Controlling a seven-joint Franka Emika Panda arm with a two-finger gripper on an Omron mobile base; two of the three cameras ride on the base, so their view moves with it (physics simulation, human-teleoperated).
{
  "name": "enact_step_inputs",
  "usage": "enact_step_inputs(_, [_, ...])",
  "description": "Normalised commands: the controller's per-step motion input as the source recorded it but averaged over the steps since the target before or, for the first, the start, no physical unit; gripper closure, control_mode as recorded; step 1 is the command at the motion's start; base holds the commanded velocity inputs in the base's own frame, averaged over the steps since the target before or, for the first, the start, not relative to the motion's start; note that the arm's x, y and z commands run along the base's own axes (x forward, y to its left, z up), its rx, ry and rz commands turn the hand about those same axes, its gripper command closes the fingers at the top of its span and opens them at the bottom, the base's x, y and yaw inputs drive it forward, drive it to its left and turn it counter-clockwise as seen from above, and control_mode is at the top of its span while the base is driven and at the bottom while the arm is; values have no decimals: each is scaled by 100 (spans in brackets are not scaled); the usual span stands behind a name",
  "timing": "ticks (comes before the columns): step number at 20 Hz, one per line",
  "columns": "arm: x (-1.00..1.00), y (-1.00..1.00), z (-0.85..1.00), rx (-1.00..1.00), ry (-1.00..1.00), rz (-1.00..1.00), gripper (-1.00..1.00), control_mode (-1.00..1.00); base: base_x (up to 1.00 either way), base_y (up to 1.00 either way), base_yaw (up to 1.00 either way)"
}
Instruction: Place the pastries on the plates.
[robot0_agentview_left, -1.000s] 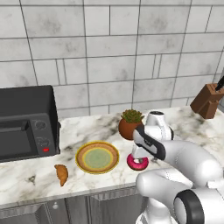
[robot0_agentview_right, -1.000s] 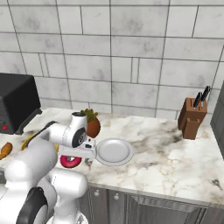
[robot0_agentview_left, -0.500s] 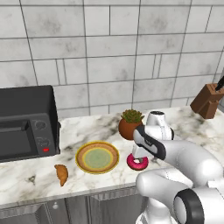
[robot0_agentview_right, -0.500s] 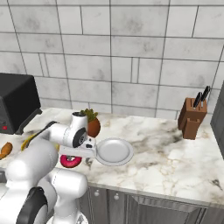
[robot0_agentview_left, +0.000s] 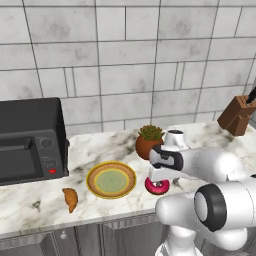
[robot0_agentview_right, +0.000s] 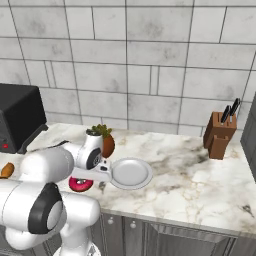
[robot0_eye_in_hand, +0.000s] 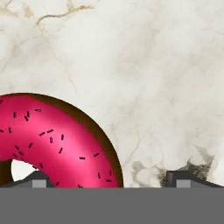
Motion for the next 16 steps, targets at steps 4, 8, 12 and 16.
enact_step_inputs(4, [0,1,-9,0,0,0,100,-100,0,0,0])
enact_step_inputs(8, [-2,0,-1,0,0,0,100,-100,0,0,0])
enact_step_inputs(12, [-19,0,0,0,-1,0,100,-100,0,0,0])
enact_step_inputs(16, [-28,0,13,0,-2,0,100,-100,0,0,0])
